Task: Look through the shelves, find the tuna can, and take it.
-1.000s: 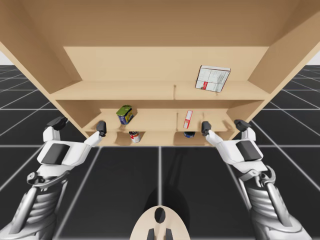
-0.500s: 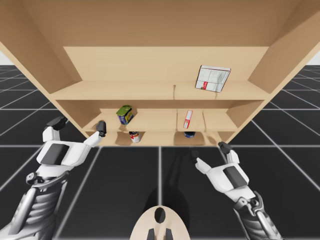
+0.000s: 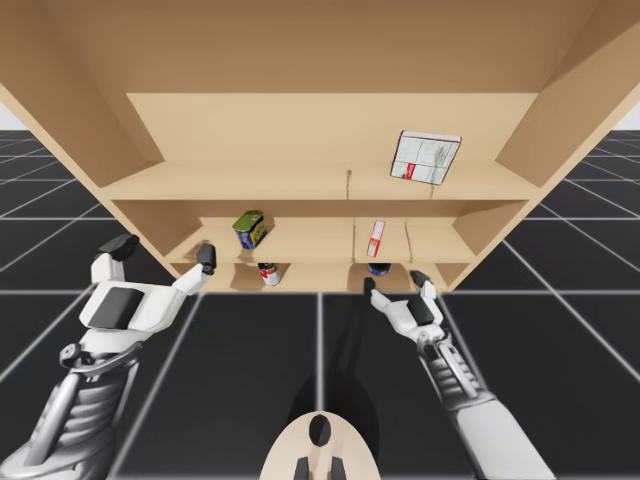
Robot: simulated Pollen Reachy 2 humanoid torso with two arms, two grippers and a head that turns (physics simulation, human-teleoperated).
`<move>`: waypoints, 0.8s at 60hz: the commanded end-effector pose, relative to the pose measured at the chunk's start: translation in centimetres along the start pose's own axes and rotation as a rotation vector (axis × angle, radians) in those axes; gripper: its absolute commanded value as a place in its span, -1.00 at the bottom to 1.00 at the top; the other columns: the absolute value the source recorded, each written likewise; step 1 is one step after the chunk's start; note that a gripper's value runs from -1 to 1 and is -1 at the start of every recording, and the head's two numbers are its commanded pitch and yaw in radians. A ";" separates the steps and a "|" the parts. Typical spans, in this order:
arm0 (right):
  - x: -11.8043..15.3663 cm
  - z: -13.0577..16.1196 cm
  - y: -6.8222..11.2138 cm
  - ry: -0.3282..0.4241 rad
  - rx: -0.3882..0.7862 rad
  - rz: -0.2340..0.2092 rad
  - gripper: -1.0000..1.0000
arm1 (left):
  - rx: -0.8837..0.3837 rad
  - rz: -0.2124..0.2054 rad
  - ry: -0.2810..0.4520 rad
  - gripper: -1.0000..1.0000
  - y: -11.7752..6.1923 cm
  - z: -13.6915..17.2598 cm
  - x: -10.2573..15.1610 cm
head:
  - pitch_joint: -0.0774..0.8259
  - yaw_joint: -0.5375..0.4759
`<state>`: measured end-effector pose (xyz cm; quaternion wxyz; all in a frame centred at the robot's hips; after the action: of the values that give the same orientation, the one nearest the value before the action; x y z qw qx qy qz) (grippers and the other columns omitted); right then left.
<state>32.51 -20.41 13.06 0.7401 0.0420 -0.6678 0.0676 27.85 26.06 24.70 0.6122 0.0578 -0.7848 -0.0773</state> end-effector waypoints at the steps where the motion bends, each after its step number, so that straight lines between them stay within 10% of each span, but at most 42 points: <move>1: -1.0 -3.1 2.1 0.024 -0.005 -0.022 -1.00 | -0.005 -0.006 0.004 -1.00 -0.2 -0.1 -0.1 | 0.46 -0.39; 48: -3.8 -10.1 4.5 0.197 0.037 -0.069 -1.00 | -0.012 -0.020 0.019 -1.00 -0.4 -0.1 -0.5 | 0.51 -0.36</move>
<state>42.15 -18.96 10.61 0.7754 0.0223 -0.6278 0.0650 28.06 25.73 24.23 0.6184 0.0620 -0.7786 -0.0866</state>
